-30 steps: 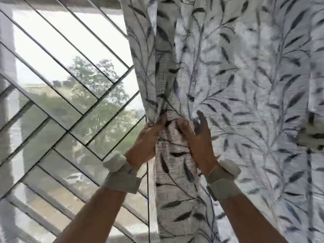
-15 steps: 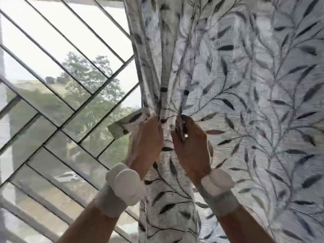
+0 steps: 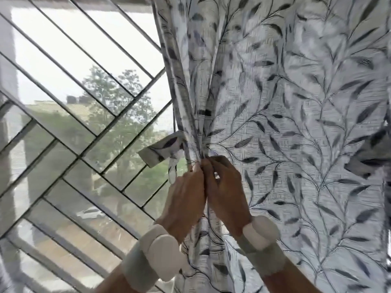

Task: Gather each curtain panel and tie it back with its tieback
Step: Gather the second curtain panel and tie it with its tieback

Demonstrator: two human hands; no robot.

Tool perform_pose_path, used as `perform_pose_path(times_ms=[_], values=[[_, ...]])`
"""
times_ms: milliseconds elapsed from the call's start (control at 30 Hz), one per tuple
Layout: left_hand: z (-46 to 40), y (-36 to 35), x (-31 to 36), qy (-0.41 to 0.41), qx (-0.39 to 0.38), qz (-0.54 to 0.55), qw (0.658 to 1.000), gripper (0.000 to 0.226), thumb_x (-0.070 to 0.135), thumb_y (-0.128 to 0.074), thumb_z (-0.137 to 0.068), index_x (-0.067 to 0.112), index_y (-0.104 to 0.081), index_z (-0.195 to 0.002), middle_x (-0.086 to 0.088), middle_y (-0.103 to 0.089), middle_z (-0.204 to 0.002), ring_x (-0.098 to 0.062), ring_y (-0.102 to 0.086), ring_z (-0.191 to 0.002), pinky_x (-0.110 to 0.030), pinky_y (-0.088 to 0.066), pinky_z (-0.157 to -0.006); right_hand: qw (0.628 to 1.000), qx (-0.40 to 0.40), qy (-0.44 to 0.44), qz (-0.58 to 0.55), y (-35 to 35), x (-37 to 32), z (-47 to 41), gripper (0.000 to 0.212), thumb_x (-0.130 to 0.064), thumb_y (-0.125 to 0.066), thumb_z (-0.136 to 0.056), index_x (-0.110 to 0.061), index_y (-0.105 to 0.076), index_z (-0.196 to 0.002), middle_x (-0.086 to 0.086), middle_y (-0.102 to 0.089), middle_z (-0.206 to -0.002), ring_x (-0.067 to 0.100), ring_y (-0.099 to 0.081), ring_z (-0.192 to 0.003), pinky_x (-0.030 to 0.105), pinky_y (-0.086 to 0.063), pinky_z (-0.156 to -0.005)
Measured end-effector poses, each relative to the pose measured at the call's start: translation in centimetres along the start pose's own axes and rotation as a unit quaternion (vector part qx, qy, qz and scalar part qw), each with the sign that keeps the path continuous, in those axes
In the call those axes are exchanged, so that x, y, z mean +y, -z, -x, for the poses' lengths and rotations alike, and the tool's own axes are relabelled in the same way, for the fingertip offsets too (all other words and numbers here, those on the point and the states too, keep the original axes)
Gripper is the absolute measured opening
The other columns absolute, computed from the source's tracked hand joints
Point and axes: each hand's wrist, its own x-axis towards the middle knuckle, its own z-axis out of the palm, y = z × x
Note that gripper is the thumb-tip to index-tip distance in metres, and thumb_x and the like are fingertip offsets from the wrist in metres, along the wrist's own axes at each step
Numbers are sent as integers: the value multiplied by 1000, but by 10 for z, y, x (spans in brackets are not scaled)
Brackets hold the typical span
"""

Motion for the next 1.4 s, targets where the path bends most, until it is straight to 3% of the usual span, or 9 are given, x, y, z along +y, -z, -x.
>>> perform_pose_path(times_ms=[133, 300, 433, 567, 767, 867, 1033, 1267, 1400], values=[[14, -3, -6, -17, -68, 64, 995, 15, 4, -45, -86, 9, -56, -79, -14, -64, -66, -35, -60, -61, -32, -34, -48, 999, -35, -29, -26, 2, 2, -1, 39, -54, -56, -86, -23, -71, -102, -7, -58, -98, 6, -61, -91, 39, -58, -73], [35, 14, -30, -45, -260, 92, 960, 33, 39, -51, -94, 35, -47, -126, 5, -69, -105, -7, -64, -88, -26, -52, -73, 996, -7, 62, 58, 3, 8, 2, 25, -7, -63, -87, -12, -70, -110, -3, -57, -93, 1, -54, -74, 11, -51, -74], [-1, 35, -28, 70, 2, 248, 966, 47, 52, -62, -81, 41, -52, -125, 22, -63, -105, 11, -59, -96, -20, -51, -89, 993, -10, 65, 98, -5, 17, 6, 44, 6, -57, -83, -10, -62, -124, 5, -57, -93, 13, -57, -73, 20, -49, -73], [-57, 8, -13, 183, -17, 239, 953, 63, 78, -55, -66, 30, -60, -106, 6, -70, -90, -16, -66, -87, -38, -54, -81, 995, -20, 55, 85, -27, 19, 12, 35, 7, -52, -81, -6, -64, -111, 10, -58, -102, 27, -61, -81, 42, -52, -69], [-55, -8, -1, 206, 96, 286, 931, 34, 31, -49, -94, 9, -59, -71, -4, -55, -59, -24, -55, -59, -36, -42, -55, 998, 18, 55, -15, -4, 25, 18, 30, -17, -57, -91, -14, -66, -120, 6, -58, -124, 21, -57, -113, 40, -49, -93], [-49, -15, -6, 213, 97, 354, 905, 35, 41, -54, -92, 16, -60, -69, -7, -60, -67, -19, -54, -59, -32, -43, -61, 981, 186, -30, -41, 22, 37, -2, 61, -38, -70, -82, -17, -50, -136, 5, -39, -143, 18, -34, -135, 39, -34, -109], [-42, -12, -1, 208, 80, 397, 890, 29, 41, -56, -91, 17, -63, -77, -3, -57, -64, -16, -51, -55, -28, -40, -55, 953, 36, -203, -223, 23, 45, -38, 100, -45, -80, -70, -26, -22, -148, -6, -48, -131, 11, -45, -125, 41, -39, -107], [-38, -1, 11, 220, 101, 340, 909, 33, 34, -55, -93, 27, -53, -62, 8, -58, -58, -9, -52, -51, -24, -43, -51, 923, 140, -214, -289, 18, 42, -45, 36, -10, -81, -74, -17, -64, -105, 4, -69, -90, 3, -62, -77, 15, -52, -72], [-36, 1, 13, 210, 110, 295, 925, 37, 30, -51, -96, 21, -52, -60, 6, -50, -49, -10, -45, -43, -25, -35, -41, 952, 256, -84, -146, 24, 34, -31, 12, -15, -72, -82, -14, -66, -92, 8, -67, -86, 15, -61, -75, 29, -52, -68]])
